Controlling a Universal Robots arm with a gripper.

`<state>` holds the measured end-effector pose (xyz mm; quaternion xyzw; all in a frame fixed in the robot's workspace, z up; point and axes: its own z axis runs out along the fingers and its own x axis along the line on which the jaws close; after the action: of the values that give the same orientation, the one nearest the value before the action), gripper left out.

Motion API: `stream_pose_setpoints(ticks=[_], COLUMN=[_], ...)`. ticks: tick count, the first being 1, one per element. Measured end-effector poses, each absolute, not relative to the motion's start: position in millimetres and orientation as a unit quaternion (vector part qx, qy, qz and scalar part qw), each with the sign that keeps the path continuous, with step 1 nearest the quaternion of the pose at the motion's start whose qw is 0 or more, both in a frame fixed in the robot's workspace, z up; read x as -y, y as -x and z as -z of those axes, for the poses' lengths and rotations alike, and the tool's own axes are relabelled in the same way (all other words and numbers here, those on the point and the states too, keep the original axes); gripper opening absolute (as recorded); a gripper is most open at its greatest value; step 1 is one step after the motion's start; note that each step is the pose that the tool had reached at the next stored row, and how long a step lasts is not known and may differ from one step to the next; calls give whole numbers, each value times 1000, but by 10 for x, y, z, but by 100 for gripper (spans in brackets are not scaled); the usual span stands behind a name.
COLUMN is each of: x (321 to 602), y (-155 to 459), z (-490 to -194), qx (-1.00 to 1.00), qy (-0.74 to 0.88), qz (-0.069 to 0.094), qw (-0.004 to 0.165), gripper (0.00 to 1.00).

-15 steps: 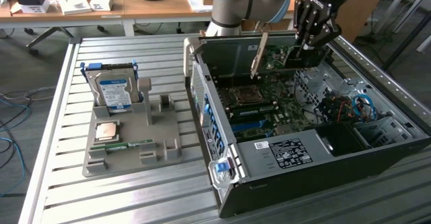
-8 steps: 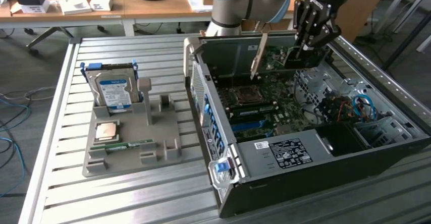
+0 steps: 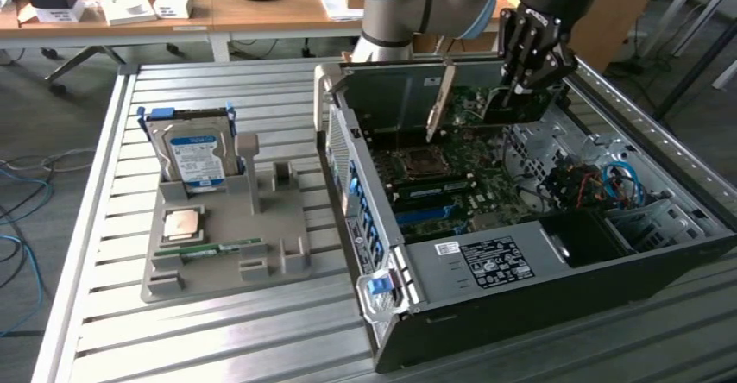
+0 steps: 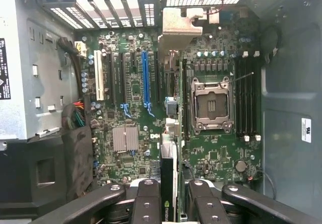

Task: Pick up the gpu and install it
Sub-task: 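Insert the gpu into the slot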

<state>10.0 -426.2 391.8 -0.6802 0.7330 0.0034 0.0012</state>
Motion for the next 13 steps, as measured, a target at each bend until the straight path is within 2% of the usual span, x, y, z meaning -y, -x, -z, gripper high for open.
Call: stream_pose_setpoints(ticks=[13], x=[4257], y=[54], z=[-3900], qx=[-733], qy=[680], qz=[-3], qw=[2], gripper=[26])
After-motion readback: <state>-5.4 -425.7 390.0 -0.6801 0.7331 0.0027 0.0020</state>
